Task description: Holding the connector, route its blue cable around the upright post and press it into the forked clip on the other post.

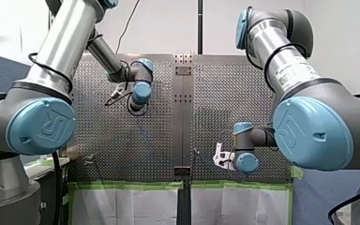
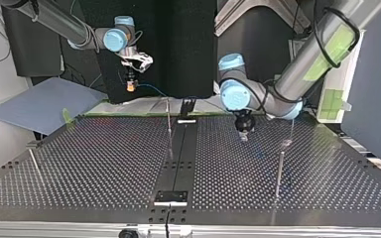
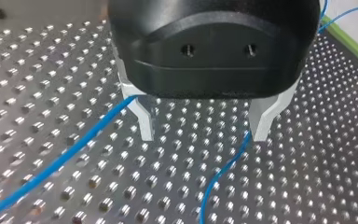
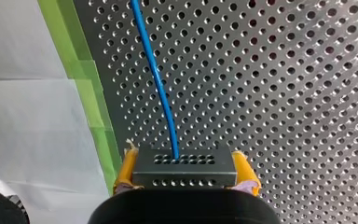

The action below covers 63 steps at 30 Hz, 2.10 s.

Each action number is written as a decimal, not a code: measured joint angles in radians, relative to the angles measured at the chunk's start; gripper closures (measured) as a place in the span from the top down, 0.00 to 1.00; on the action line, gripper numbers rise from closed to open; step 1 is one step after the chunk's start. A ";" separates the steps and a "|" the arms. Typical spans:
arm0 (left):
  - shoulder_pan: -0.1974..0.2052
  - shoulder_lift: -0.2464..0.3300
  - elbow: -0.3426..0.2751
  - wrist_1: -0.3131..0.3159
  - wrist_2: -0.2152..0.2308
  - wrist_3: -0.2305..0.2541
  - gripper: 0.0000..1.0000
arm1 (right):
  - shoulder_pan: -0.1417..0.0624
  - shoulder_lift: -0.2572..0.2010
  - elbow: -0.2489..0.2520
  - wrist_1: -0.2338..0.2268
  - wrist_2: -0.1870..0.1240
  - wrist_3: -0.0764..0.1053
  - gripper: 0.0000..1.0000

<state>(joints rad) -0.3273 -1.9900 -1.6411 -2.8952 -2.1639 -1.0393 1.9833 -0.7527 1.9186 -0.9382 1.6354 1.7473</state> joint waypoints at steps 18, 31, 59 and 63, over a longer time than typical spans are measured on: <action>0.003 -0.047 0.000 0.098 -0.041 -0.028 0.98 | 0.003 0.000 0.000 -0.004 0.000 0.002 0.00; -0.019 -0.137 0.023 0.130 -0.047 -0.041 0.98 | 0.011 0.000 0.000 -0.003 0.000 0.002 0.00; -0.023 -0.285 0.042 0.176 -0.033 -0.077 0.98 | 0.013 0.000 0.000 -0.006 0.000 0.000 0.00; -0.030 -0.325 0.042 0.173 -0.024 -0.079 0.98 | 0.013 0.000 0.000 -0.007 0.000 -0.002 0.00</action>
<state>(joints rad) -0.3574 -2.3153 -1.5996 -2.7221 -2.1880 -1.1181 1.9963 -0.7527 1.9187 -0.9450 1.6354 1.7454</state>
